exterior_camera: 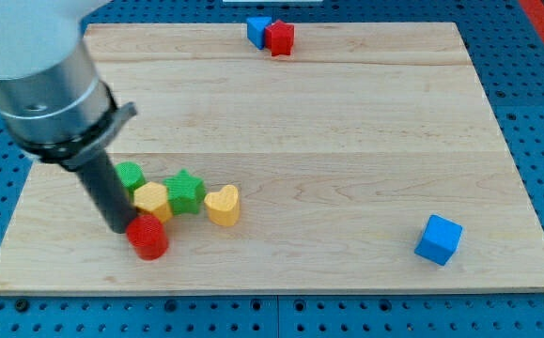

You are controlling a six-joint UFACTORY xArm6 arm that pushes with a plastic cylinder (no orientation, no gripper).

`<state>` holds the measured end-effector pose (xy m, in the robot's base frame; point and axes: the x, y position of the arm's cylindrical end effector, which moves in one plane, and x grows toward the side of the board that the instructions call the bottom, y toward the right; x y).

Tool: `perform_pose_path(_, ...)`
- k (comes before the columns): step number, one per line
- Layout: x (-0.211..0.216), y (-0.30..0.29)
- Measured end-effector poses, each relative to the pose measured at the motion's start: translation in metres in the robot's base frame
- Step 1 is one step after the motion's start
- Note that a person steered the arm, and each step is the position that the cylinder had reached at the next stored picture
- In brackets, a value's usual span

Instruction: Move the red circle closer to yellow heart

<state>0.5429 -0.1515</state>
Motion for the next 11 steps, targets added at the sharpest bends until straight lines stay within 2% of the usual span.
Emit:
perform_pose_path(1,0.001,0.001)
perform_pose_path(2,0.028,-0.027)
perform_pose_path(3,0.05,-0.026)
perform_pose_path(7,0.015,0.02)
perform_pose_path(9,0.015,0.075)
perform_pose_path(11,0.036,0.072)
